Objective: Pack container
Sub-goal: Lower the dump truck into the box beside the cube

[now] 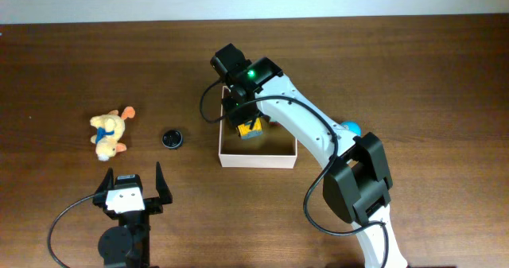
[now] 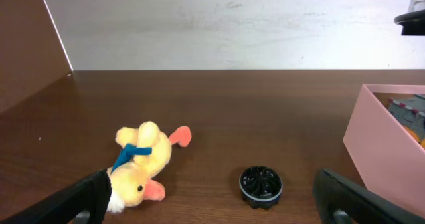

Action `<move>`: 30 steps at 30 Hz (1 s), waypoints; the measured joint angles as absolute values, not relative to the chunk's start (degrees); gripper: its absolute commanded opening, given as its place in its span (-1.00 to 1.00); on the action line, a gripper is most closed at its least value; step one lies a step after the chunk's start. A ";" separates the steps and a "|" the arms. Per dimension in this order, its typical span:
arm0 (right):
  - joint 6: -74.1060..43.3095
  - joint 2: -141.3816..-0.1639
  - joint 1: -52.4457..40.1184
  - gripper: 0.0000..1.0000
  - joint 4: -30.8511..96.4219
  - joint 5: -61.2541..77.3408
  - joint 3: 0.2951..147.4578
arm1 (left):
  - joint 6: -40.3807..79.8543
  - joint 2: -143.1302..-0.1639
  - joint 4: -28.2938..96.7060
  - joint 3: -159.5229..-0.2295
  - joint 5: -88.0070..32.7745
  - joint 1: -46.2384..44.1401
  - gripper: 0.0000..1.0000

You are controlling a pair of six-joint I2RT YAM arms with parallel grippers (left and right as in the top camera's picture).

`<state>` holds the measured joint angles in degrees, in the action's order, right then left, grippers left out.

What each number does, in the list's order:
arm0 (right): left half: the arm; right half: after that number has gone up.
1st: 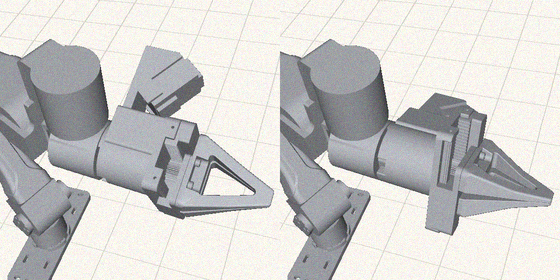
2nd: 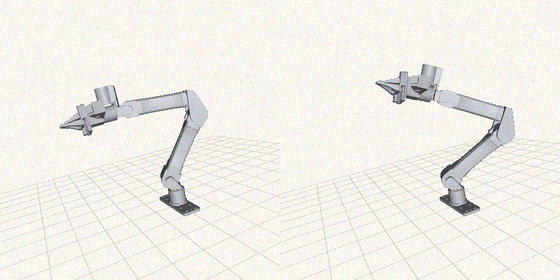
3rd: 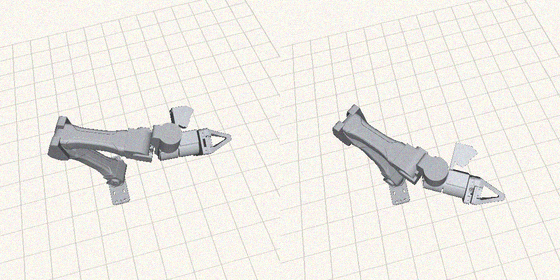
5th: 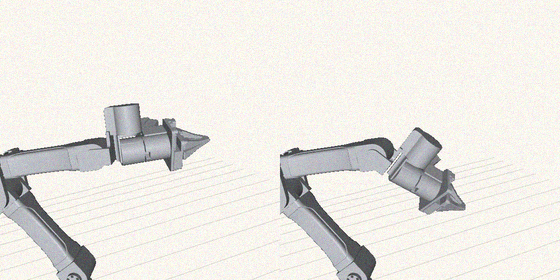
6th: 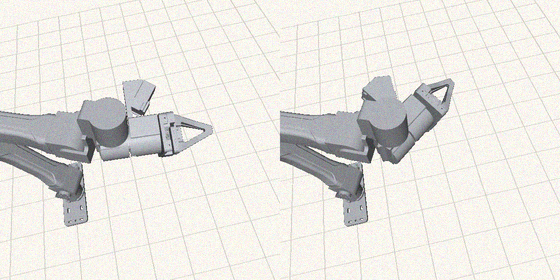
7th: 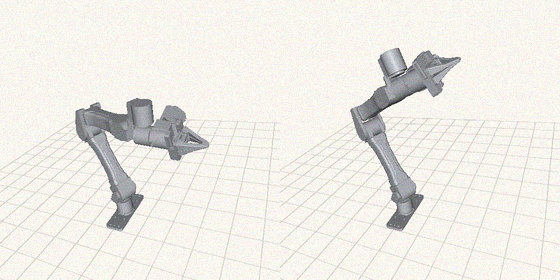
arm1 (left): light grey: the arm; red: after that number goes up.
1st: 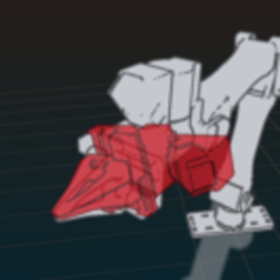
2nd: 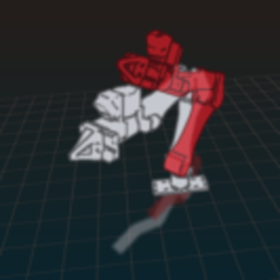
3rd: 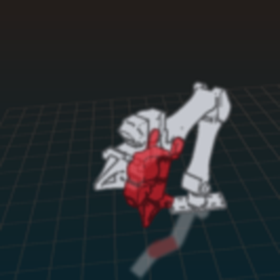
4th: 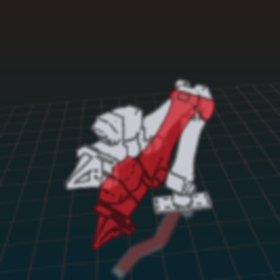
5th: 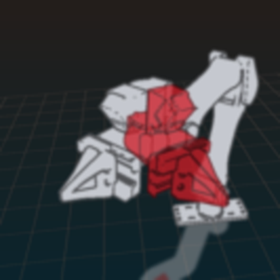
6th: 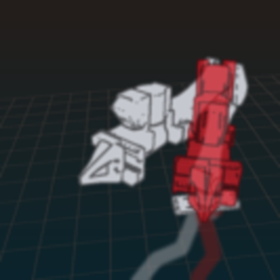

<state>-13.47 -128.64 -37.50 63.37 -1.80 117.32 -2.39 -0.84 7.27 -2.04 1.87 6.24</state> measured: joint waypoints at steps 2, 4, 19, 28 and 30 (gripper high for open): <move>-13.76 -128.64 -37.50 -0.39 62.08 -1.80 117.08 | -2.39 -0.84 7.27 -2.04 1.87 6.24 0.99; -14.66 -128.64 -37.50 -0.39 60.62 -1.83 117.01 | -2.39 -0.84 7.27 -2.04 1.87 6.24 0.99; -22.81 -128.64 -37.50 -0.38 56.90 -1.85 116.27 | -2.39 -0.84 7.27 -2.04 1.87 6.24 0.99; -25.56 -128.64 -37.50 -0.39 55.20 -1.85 114.72 | -2.39 -0.84 7.27 -2.04 1.87 6.24 0.99; -25.93 -128.64 -37.50 -0.38 54.41 -1.98 114.72 | -2.39 -0.84 7.27 -2.04 1.87 6.24 0.99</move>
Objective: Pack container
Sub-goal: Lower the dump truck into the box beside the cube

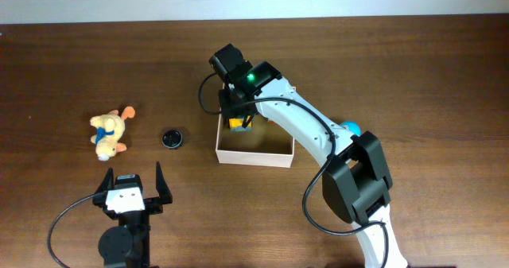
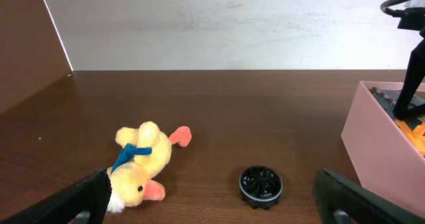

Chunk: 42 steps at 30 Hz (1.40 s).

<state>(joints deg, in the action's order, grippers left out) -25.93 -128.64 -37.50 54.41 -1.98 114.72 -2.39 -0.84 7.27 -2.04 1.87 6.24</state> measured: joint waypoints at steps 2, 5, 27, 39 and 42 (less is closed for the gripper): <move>-26.39 -128.64 -37.50 -0.39 53.98 -2.04 114.72 | -2.39 -0.84 7.27 -2.04 1.87 6.24 0.99; -26.89 -128.64 -37.50 -0.39 53.52 -2.09 114.72 | -2.39 -0.84 7.27 -2.04 1.87 6.24 0.99; -27.59 -128.64 -37.50 0.75 53.45 -2.90 114.72 | -2.39 -0.84 7.27 -2.04 1.87 6.24 0.98; -25.87 -128.64 -37.50 0.57 58.41 -2.17 114.72 | -2.37 -0.84 7.27 -2.04 1.87 6.24 0.99; -25.34 -128.64 -37.50 0.46 59.51 -2.02 114.72 | -2.39 -0.84 7.27 -2.04 1.87 6.24 0.99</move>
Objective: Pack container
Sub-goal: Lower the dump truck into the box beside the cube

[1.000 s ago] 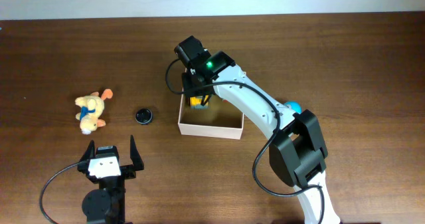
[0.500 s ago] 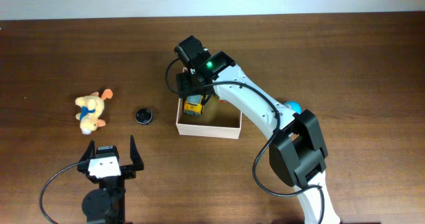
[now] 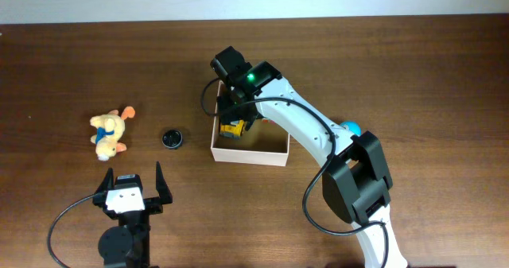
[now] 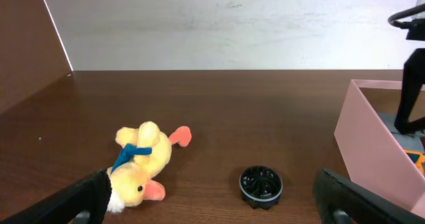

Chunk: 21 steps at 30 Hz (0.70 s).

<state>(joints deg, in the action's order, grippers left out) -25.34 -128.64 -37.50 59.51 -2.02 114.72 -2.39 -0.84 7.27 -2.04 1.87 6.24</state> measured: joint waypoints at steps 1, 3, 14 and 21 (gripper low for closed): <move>-25.17 -128.64 -37.50 0.40 59.72 -2.02 114.72 | -2.39 -0.84 7.27 -2.04 1.87 6.24 0.99; -24.60 -128.64 -37.50 0.29 59.88 -2.02 114.72 | -2.39 -0.84 7.27 -2.04 1.87 6.24 0.99; -23.24 -128.64 -37.50 -0.40 61.93 -2.04 114.72 | -2.39 -0.84 7.27 -2.04 1.87 6.24 0.99; -22.85 -128.64 -37.50 -0.46 60.42 -2.50 114.72 | -2.39 -0.84 7.27 -2.04 1.87 6.24 0.99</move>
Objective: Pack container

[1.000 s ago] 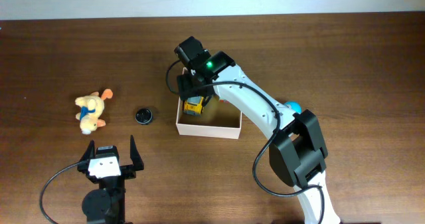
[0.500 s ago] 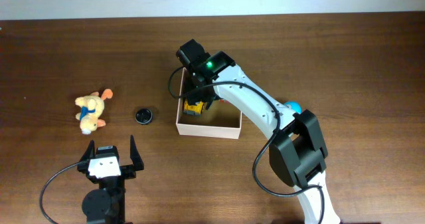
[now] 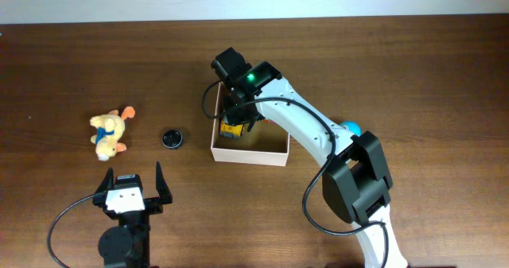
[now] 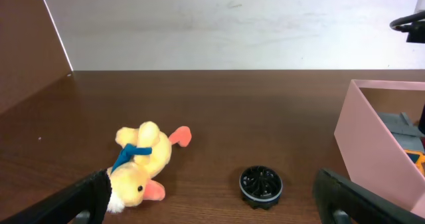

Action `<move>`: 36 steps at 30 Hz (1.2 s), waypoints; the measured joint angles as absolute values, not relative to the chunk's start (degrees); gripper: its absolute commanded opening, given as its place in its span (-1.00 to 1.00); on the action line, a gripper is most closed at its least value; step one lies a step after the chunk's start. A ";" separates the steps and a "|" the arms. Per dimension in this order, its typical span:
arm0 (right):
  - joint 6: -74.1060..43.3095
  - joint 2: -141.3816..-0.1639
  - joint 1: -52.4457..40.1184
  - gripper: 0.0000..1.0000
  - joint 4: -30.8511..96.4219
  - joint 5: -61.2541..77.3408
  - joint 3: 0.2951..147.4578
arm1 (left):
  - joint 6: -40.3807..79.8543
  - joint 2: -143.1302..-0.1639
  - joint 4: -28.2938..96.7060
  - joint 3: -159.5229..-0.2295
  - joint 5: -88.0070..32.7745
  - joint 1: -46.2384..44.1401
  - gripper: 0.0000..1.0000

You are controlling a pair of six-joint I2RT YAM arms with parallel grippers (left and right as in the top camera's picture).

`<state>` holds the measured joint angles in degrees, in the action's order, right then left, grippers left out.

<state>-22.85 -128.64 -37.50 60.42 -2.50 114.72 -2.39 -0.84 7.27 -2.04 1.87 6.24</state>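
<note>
The open pink box point(image 3: 274, 157) stands mid-table; its side wall also shows in the left wrist view point(image 4: 372, 151). A yellow toy point(image 3: 231, 130) lies inside at its left end. My right gripper point(image 3: 238, 114) hangs over that toy at the box's far left corner, its jaws hidden by the wrist. A yellow plush duck point(image 3: 107, 134) point(image 4: 143, 161) lies at the left, with a black round disc point(image 3: 172, 137) point(image 4: 261, 184) between it and the box. My left gripper point(image 3: 131, 187) point(image 4: 212, 207) is open near the front edge, short of both.
A blue object point(image 3: 351, 129) lies right of the box, beside the right arm's link. The right arm point(image 3: 302, 125) slants across the box's right side. A pale wall point(image 4: 232, 24) borders the table's far edge.
In the left wrist view, the dark finger that stood inside the box now shows only as a sliver at the frame's right edge. Toy, box, duck and disc are unmoved.
At first the right gripper was over the yellow toy at the box's middle. The toy then showed further left near the far wall, and the box had shifted left. Later the toy lay at the box's left end, where it stays. The left arm has not moved.
</note>
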 measured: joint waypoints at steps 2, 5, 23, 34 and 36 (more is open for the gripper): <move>-22.28 -128.68 -37.50 -0.56 60.12 -2.52 114.72 | -2.39 -0.84 7.27 -2.04 1.87 6.24 0.99; -22.00 -129.08 -37.50 -0.63 60.01 -2.55 114.72 | -2.39 -0.84 7.27 -2.04 1.87 6.24 0.99; -21.54 -130.58 -34.48 -0.76 59.57 -3.81 114.72 | -2.39 -0.84 7.27 -2.04 1.87 6.24 0.99; -20.73 -130.58 -33.63 -0.84 56.47 -4.14 114.72 | -2.39 -0.84 7.27 -2.04 1.87 6.24 0.99; -20.60 -130.58 -33.63 -0.84 56.18 -4.21 114.72 | -2.39 -0.84 7.27 -2.04 1.87 6.24 0.98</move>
<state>-20.60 -130.58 -33.63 56.18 -4.21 114.72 -2.39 -0.84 7.27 -2.04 1.87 6.24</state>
